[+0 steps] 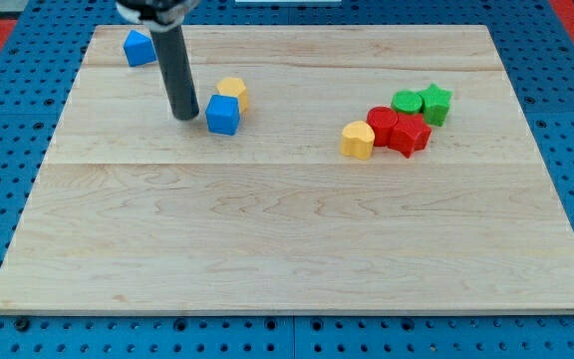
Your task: Move yellow heart towards top middle of the board
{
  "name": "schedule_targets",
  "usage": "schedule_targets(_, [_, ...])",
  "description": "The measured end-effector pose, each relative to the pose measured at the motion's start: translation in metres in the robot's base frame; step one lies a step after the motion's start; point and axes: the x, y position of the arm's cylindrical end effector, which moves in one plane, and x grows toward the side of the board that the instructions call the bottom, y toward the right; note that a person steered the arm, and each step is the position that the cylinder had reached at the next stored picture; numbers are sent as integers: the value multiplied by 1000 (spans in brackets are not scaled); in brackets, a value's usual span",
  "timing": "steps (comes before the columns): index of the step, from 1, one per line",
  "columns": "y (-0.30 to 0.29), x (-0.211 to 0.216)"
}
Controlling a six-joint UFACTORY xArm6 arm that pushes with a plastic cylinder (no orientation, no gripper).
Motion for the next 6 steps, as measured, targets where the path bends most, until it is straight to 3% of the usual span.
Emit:
schedule_targets(1, [78, 79])
schedule_targets(2, [185, 94])
schedule_targets(3, [216, 67])
schedule_targets(5, [204, -23])
schedule_targets(6, [195, -27])
